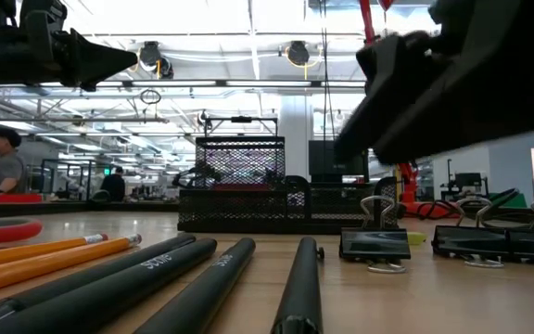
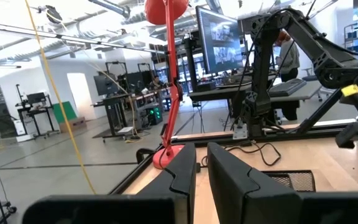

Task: Pick and place office supplies into organizer
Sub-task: Put the black binder clip into the black desk organizer

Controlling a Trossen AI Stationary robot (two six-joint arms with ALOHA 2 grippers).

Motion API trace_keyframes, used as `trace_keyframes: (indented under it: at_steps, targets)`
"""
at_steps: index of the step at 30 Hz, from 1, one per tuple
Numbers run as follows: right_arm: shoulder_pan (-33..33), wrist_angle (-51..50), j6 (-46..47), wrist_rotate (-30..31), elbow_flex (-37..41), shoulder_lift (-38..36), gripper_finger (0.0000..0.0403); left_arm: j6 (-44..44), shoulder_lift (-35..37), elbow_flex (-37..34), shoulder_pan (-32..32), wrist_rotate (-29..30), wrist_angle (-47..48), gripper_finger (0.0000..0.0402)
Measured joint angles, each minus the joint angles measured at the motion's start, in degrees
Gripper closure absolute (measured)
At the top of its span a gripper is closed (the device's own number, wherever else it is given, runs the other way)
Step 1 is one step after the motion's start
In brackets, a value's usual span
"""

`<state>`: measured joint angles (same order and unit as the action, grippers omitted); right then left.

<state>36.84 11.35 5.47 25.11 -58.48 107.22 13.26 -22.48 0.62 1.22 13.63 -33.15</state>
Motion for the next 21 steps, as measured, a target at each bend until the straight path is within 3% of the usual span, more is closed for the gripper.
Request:
trace_keyframes:
  at_steps: [21]
  targets:
    - [-0.1, -0.6, 3.7, -1.3, 0.1, 2.1, 0.0234, 0.0, 0.0, 0.0, 0.0, 0.0, 0.1, 0.0353]
